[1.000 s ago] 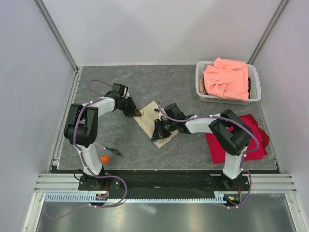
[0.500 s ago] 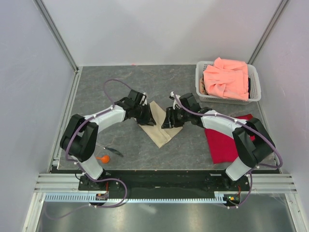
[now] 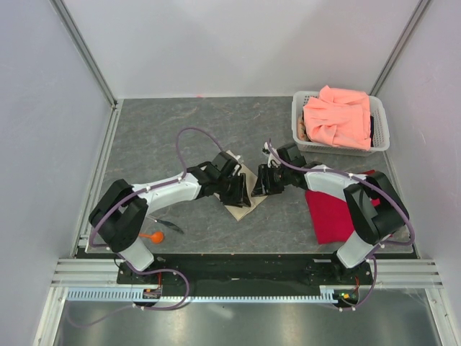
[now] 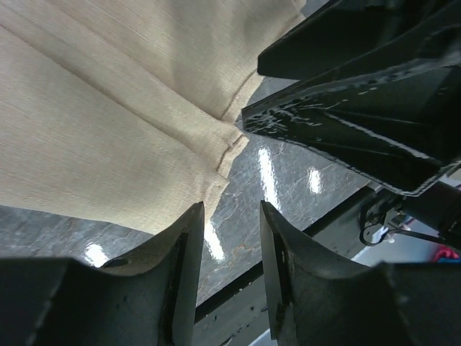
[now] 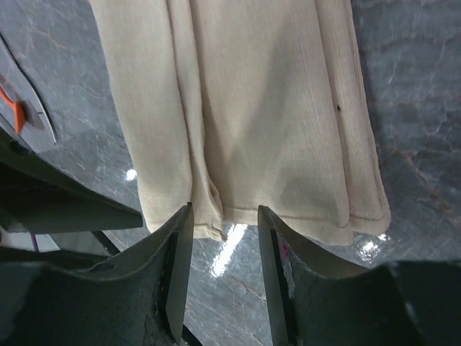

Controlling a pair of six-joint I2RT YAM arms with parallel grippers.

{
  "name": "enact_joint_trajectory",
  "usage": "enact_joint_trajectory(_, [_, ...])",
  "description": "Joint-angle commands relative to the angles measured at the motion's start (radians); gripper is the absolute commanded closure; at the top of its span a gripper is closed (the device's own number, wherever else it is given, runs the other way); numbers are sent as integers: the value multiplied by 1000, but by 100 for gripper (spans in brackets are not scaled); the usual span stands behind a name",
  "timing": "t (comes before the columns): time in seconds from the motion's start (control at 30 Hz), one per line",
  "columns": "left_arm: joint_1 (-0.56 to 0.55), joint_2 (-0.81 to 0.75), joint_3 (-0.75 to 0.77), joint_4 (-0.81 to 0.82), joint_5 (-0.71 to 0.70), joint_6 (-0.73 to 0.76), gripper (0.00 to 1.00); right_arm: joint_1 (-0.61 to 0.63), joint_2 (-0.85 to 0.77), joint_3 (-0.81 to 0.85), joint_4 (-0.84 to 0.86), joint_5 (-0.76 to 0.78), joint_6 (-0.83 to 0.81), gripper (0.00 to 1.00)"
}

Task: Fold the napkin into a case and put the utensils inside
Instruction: Smooth out the 2/3-rectangle-folded napkin at the center of the board.

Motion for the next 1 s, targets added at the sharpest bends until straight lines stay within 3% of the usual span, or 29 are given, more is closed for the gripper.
enact_joint_trajectory(0.0, [-53, 22, 14, 33, -70, -43, 56, 2, -9, -41, 64, -39, 3, 53])
enact_joint_trajectory(0.13, [-82, 70, 57, -5, -124, -42, 55, 2, -4, -92, 138, -78, 36, 59])
enact_joint_trajectory(0.97, [-131, 182, 132, -71, -299, -48, 60, 7, 57, -142, 252, -127, 72, 64])
